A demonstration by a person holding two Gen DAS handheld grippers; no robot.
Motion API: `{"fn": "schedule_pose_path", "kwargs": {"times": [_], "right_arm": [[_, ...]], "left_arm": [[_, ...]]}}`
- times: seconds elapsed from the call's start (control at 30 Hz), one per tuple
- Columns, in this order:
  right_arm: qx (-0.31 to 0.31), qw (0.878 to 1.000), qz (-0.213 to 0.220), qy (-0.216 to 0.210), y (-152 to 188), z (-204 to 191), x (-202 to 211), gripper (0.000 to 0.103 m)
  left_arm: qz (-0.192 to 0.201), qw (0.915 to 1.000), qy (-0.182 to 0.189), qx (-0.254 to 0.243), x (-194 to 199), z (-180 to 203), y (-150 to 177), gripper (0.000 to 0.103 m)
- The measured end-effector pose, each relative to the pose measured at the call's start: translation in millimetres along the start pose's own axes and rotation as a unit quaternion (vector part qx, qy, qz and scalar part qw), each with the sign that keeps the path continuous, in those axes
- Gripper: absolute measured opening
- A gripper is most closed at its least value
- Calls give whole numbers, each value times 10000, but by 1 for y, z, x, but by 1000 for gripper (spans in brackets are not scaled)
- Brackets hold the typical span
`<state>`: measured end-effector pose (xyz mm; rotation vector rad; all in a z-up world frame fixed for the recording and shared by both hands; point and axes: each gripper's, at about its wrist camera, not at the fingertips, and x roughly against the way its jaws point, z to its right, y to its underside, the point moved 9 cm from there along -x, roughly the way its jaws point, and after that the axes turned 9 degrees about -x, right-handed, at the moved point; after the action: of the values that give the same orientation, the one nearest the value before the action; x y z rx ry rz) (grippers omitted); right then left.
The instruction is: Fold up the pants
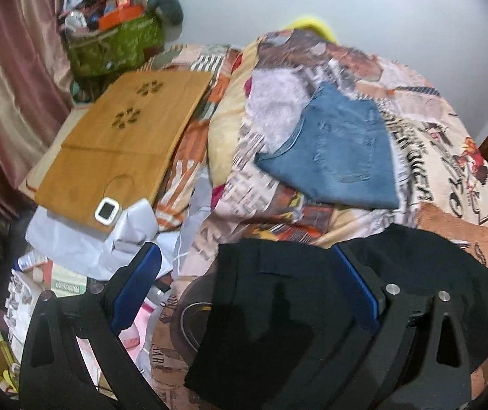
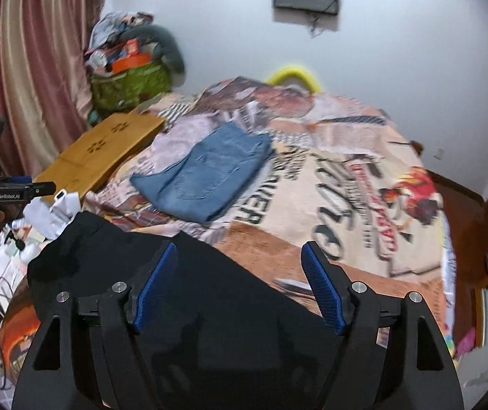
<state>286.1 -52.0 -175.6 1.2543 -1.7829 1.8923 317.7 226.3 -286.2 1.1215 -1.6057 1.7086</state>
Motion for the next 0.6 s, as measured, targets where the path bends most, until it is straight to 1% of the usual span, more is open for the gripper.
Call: {"fn": "schedule_pose_path", "kwargs": {"times": [0.23, 0.4, 0.47, 0.5, 0.6], "right_arm": [[302, 9963, -772, -213, -1, -23, -69, 72], [300, 9932, -1093, -280, -1, -28, -112, 72], [225, 9909, -1271, -384, 2, -30, -129, 72], [208, 9897, -1349, -438, 3, -32, -135, 72], [203, 9849, -1618, -589, 10, -38, -152, 71]], "left_arm": [[-580, 9978, 300, 146, -54, -2, 22, 99], [-774, 9953, 548, 170, -78, 9, 32, 99], [-832, 9945, 627, 144, -86, 14, 36, 99], [-852, 9939, 681, 135, -89, 16, 38, 98], [-942, 9916, 869, 150, -96, 23, 45, 87]]}}
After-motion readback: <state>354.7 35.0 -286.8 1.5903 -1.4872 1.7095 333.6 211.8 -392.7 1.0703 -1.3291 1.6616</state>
